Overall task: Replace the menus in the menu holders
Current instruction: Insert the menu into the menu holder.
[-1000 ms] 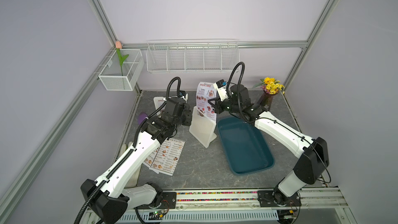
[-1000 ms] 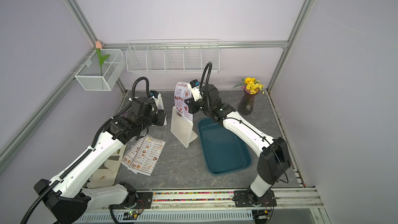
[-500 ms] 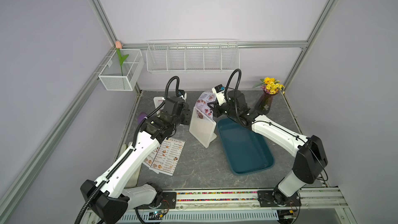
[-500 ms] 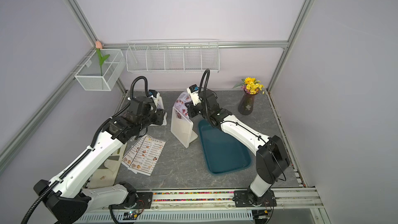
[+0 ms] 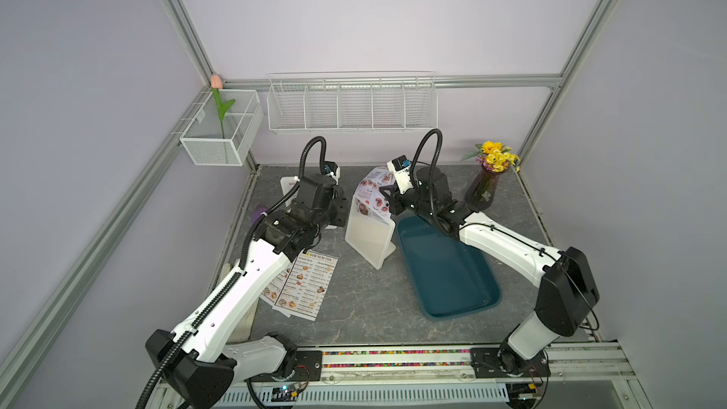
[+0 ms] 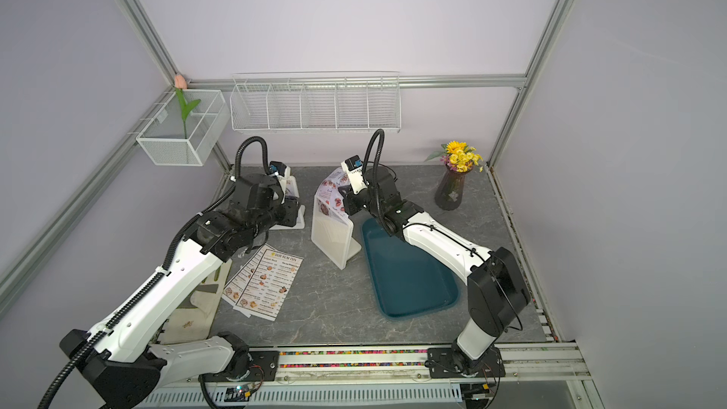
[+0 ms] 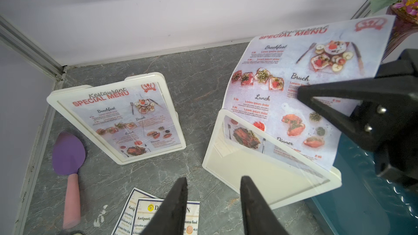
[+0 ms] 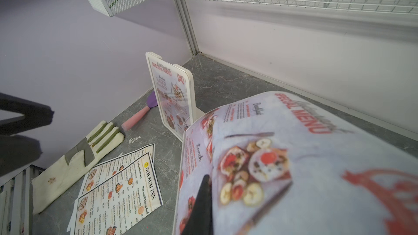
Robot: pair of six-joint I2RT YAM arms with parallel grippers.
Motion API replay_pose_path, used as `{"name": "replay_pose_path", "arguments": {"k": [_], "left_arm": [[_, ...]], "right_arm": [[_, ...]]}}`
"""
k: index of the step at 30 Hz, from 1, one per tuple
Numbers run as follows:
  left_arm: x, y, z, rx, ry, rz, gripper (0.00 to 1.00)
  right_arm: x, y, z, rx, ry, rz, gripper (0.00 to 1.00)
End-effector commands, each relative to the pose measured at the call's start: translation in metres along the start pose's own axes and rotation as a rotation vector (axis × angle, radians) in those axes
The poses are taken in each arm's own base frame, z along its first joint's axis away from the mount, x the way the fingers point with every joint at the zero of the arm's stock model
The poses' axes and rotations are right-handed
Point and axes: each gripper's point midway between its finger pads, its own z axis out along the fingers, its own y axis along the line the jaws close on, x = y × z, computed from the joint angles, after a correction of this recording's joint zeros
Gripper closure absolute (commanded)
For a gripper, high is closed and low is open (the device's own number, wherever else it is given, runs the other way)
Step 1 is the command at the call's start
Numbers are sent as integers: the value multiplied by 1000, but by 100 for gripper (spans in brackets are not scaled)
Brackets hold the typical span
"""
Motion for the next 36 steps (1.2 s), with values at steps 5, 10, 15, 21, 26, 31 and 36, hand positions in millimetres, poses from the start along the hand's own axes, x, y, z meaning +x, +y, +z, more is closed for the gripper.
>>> {"name": "replay_pose_path", "arguments": {"k": [5, 10, 15, 21, 26, 31, 36], "left_arm": [[-7, 5, -4, -16, -14, 0, 59], [-5, 4, -3, -13, -10, -2, 59], [-5, 3, -1, -8, -7, -1, 59], [-2, 4, 0, -10, -3, -4, 59], [0, 3, 2, -4, -1, -13, 59], [0, 3, 3, -6, -3, -13, 59], [0, 3, 2, -6, -3, -14, 59]], "right_arm": [[-10, 21, -22, -60, -60, -27, 82], [-10, 28, -29, -87, -51, -10, 77], [-8, 38, -32, -132, -31, 3, 72], [-16, 29, -42, -68, -18, -24, 62], [-25, 20, -48, -43, -26, -39, 59], [-31, 15, -49, -40, -34, -34, 68], [-33, 14, -53, -48, -37, -26, 84]]}}
